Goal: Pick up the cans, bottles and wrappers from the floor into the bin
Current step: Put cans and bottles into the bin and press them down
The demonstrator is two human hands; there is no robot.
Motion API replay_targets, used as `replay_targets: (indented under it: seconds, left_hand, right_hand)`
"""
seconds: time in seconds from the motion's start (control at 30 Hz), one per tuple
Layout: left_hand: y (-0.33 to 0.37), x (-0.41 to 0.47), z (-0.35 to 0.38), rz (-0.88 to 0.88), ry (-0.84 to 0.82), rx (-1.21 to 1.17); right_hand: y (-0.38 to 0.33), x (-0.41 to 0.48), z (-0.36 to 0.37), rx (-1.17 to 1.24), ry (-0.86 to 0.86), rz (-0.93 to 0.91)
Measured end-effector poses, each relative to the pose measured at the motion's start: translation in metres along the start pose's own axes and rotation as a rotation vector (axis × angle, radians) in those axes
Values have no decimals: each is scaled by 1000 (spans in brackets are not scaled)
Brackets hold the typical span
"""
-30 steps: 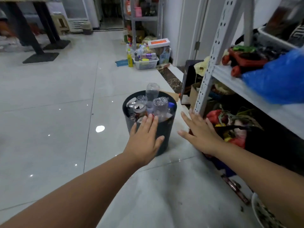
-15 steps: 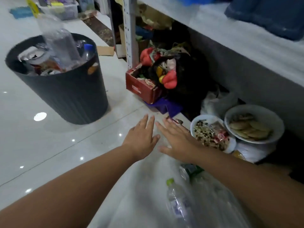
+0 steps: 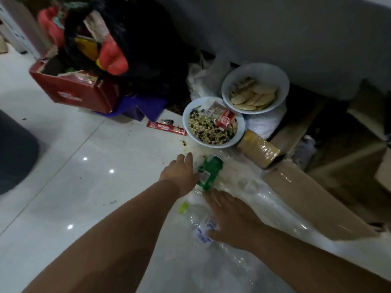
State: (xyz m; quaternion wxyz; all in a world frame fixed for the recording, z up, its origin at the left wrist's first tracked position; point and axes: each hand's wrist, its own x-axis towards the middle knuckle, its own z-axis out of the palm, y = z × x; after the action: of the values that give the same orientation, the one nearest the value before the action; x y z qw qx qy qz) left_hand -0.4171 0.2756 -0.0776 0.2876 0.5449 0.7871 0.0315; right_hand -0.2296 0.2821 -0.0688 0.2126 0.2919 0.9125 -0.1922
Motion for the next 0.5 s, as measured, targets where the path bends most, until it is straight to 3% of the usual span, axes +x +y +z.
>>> replay_targets:
  seconds: [0.17, 0.5]
  left_hand:
    - [21, 28, 23, -41, -81, -65]
    - [21, 45, 42, -13, -38, -54]
  right_hand:
    - [-11, -13, 37, 29, 32, 70]
    - [-13, -10, 54, 164, 58, 206]
